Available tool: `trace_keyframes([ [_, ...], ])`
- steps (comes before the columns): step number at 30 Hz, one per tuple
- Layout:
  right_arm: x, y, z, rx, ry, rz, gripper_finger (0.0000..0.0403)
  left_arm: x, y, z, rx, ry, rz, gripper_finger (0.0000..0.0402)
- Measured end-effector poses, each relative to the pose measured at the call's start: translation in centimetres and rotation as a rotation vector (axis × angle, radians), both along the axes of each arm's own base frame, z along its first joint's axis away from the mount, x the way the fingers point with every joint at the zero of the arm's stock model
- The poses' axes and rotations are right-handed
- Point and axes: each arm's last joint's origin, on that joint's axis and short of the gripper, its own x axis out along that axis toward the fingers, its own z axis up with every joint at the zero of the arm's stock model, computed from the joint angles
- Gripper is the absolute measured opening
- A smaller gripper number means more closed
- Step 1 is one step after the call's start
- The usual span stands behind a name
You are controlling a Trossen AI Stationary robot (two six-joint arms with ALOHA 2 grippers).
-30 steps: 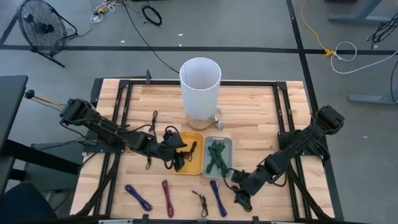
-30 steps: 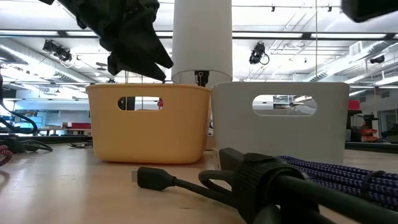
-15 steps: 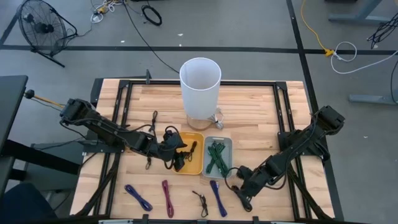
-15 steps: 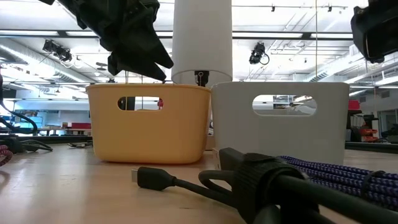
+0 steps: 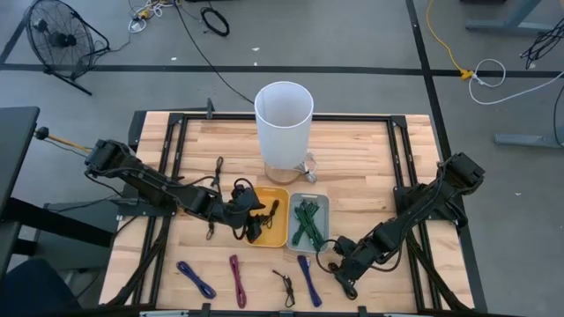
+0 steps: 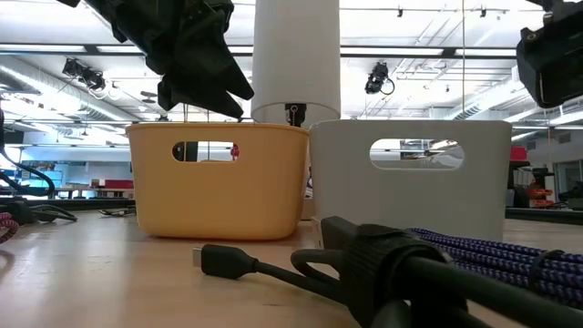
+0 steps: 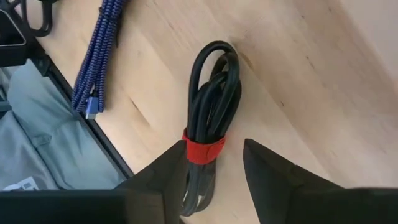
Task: Pick & Place USB Port
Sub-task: Put the black charger cable into the yellow bin
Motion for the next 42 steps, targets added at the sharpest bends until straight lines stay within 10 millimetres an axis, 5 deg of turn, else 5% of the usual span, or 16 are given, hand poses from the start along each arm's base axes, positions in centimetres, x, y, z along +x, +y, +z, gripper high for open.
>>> trace_keyframes([
  [15, -0.1, 0.1, -0.1, -0.039, -0.022, -0.005, 0.0185, 0.0, 0.0, 0.0, 0.001, 0.0, -0.001, 0.0193],
  [29, 0.7, 0.9, -2.9, -0.051, 0.01, 0.041, 0.0181, 0.0, 0.0, 0.0, 0.002, 0.001, -0.002, 0.0193],
  [32, 0.7, 0.9, -3.1, -0.053, 0.018, 0.043, 0.0144, 0.0, 0.0, 0.0, 0.002, 0.001, -0.002, 0.0193],
  [36, 0.8, 0.8, -3.0, -0.031, 0.025, 0.046, 0.0033, 0.0, 0.0, 0.0, 0.002, 0.001, -0.002, 0.0193],
  [42, 0.7, 0.3, -2.1, -0.016, 0.013, 0.06, 0.0008, 0.0, 0.0, 0.0, 0.0, 0.001, -0.002, 0.0193],
])
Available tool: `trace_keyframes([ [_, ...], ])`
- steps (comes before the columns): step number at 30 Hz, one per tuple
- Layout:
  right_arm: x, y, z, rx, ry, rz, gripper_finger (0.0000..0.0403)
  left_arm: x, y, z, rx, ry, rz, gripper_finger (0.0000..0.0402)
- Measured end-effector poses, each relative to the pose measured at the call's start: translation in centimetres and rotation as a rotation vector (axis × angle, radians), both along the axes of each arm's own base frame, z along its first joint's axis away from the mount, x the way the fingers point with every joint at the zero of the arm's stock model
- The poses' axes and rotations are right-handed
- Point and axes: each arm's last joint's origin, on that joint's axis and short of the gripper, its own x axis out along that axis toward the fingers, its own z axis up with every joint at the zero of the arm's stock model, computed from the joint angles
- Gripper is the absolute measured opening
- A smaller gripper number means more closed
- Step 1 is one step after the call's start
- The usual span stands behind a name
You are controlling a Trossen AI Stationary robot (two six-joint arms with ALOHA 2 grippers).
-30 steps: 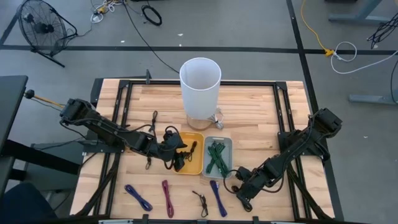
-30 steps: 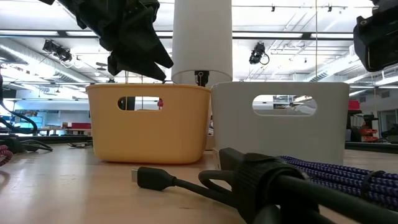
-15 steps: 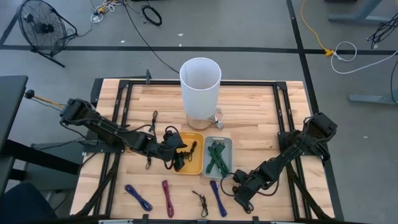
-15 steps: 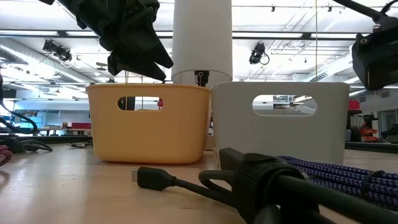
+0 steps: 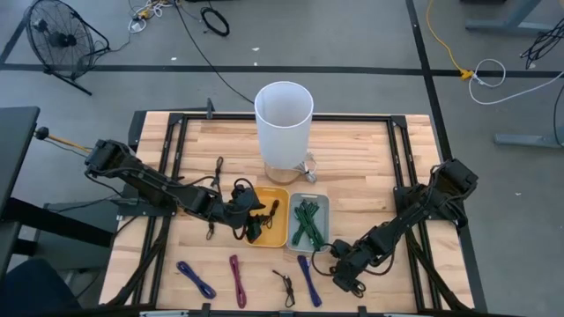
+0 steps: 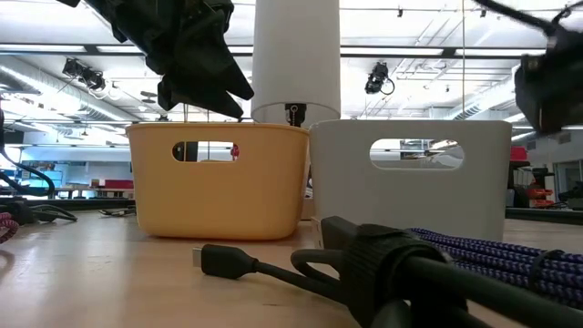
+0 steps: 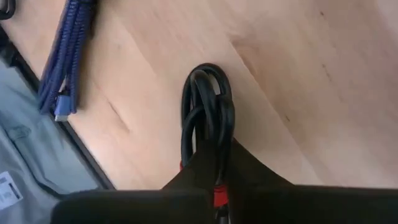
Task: Pick & Place USB Port
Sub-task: Put the black charger cable into the yellow bin
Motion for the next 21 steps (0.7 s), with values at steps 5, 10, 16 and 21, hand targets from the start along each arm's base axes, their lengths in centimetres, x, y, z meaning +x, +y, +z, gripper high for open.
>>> trace_keyframes([
  [5, -0.3, -0.3, 2.9, 0.048, -0.104, 0.002, 0.0005, 0.0, 0.0, 0.0, 0.0, 0.0, 0.0, 0.0193],
  [10, -1.2, -1.2, 7.3, 0.046, -0.307, -0.002, 0.0004, 0.0, 0.0, 0.0, 0.0, -0.003, 0.0, 0.0193],
  [16, -2.6, -3.3, 12.6, -0.118, -0.691, -0.038, 0.0002, 0.1, 0.0, 0.1, -0.001, -0.014, -0.002, 0.0193],
  [21, -2.4, -4.1, 15.9, -0.338, -1.018, -0.026, 0.0002, 0.5, -0.2, 0.7, 0.038, -0.071, -0.047, 0.0193],
])
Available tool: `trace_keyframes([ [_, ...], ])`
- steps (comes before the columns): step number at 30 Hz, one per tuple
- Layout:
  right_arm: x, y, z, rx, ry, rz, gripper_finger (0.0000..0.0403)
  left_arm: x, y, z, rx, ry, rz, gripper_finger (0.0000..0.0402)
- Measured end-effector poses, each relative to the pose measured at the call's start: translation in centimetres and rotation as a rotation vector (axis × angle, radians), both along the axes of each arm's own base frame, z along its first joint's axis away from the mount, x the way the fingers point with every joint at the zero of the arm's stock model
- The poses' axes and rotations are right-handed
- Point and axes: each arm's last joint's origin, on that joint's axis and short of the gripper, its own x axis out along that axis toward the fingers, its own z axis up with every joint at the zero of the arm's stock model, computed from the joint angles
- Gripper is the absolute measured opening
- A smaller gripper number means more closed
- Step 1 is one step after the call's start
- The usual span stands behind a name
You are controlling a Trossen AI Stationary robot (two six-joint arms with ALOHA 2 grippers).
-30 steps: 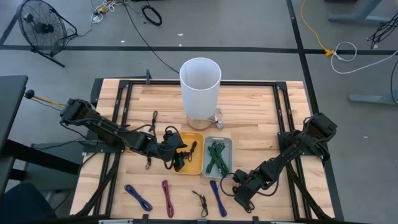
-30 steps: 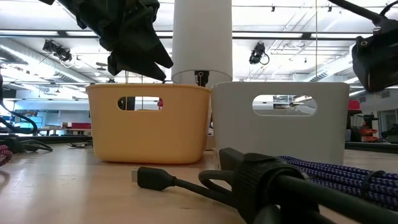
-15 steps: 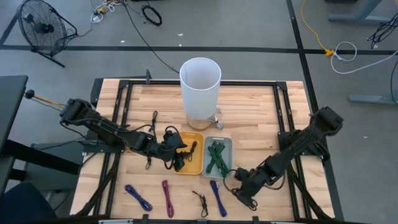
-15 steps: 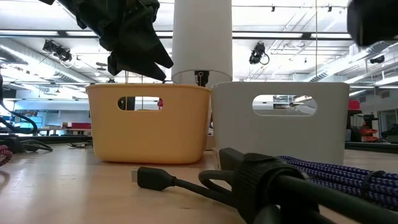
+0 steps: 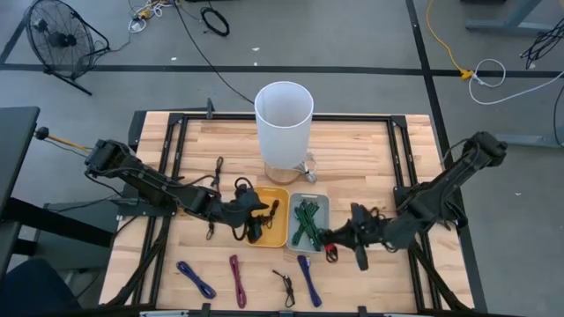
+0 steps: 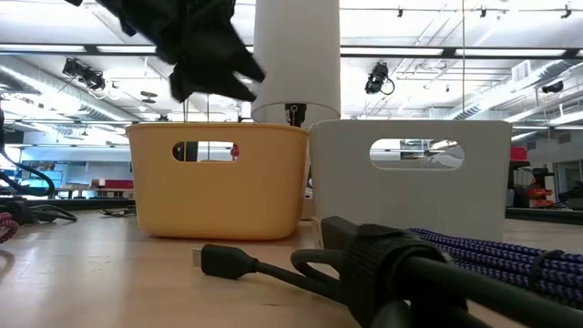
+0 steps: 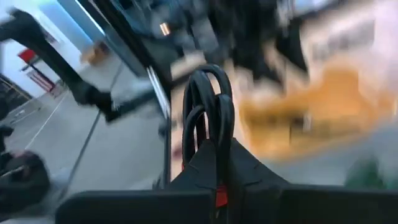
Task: Pick & Place USB Port
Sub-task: Put the black charger cable into the yellow bin
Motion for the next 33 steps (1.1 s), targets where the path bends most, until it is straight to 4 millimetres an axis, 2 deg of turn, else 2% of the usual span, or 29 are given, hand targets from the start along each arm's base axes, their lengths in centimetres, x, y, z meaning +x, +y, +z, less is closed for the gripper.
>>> trace_keyframes([
  [5, 1.0, -0.3, 1.9, -0.176, -0.216, -0.04, 0.0002, 0.7, -0.4, 1.3, 0.041, -0.125, -0.102, 0.0193],
  [10, 2.2, -0.8, 2.6, -0.315, -0.316, -0.062, 0.0002, 1.3, -0.9, 3.0, 0.079, -0.295, -0.228, 0.0193],
  [17, 4.7, -1.3, 1.8, -0.349, -0.378, -0.04, 0.0002, 1.5, -1.1, 4.7, 0.086, -0.471, -0.285, 0.0193],
  [23, 6.6, -2.5, 0.7, -0.353, -0.368, -0.043, 0.0002, 1.6, -1.1, 5.0, 0.088, -0.501, -0.284, 0.0193],
  [33, 8.2, -3.9, 0.0, -0.326, -0.373, -0.06, 0.0003, 1.5, -1.3, 5.8, 0.084, -0.577, -0.348, 0.0193],
])
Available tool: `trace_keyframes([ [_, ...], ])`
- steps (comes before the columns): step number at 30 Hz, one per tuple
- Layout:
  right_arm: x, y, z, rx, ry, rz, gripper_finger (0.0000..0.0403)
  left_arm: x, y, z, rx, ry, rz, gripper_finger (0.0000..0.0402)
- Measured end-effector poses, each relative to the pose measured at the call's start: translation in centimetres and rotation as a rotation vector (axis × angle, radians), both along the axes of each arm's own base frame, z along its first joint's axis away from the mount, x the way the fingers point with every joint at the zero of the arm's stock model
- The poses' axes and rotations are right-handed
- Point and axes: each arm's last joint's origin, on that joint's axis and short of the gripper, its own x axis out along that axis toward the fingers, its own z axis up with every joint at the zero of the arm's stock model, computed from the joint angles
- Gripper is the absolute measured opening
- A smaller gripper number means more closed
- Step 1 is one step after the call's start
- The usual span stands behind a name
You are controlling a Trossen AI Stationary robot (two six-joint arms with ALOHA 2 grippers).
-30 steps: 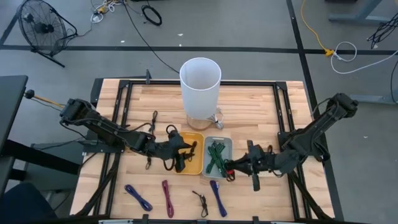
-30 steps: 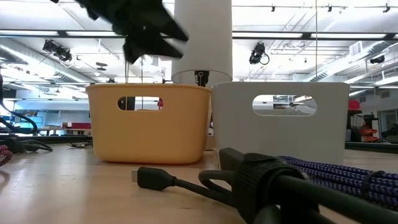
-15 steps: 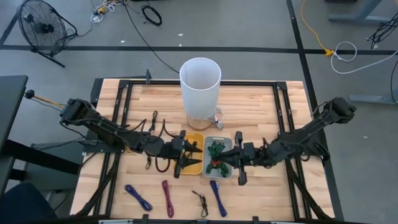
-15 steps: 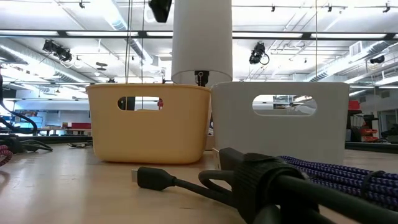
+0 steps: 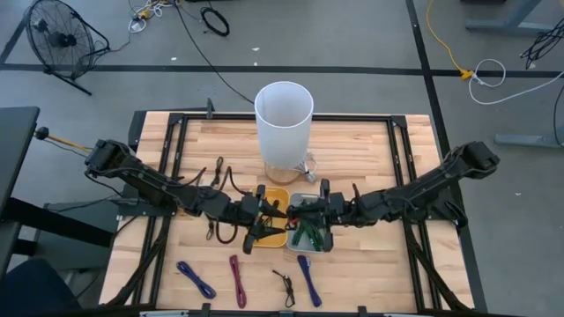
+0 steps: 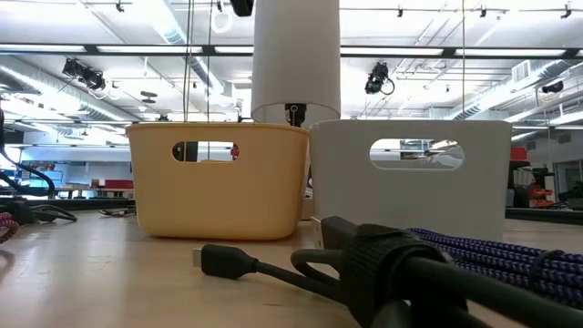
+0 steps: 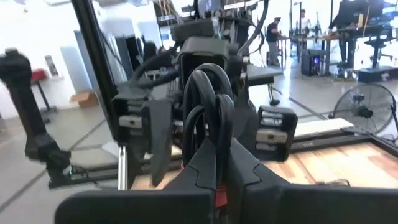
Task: Pick & Place USB Port
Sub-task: Put the black charger cable into the yellow bin
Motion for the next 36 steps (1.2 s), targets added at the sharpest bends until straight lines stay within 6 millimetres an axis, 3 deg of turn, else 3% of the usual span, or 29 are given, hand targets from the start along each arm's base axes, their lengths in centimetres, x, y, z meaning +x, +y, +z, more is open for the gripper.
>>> trace_keyframes([
  [16, 1.5, -0.3, -0.9, 0.027, -0.062, 0.048, 0.0004, 0.0, 0.2, -0.2, 0.02, 0.017, 0.085, 0.0181],
  [19, 1.5, -0.3, -0.9, 0.026, -0.058, 0.052, 0.0004, 0.0, 0.2, -0.2, 0.023, 0.019, 0.1, 0.0132],
  [22, 1.5, -0.2, -1.0, 0.025, -0.051, 0.061, 0.0004, 0.0, 0.3, -0.3, 0.036, 0.029, 0.106, 0.0042],
  [23, 1.5, -0.2, -1.0, 0.025, -0.051, 0.064, 0.0006, 0.0, 0.3, -0.3, 0.038, 0.03, 0.108, 0.003],
  [36, 1.4, -0.2, -0.7, 0.023, -0.055, 0.069, 0.011, -0.7, -0.4, -1.5, 0.058, 0.163, 0.236, 0.003],
])
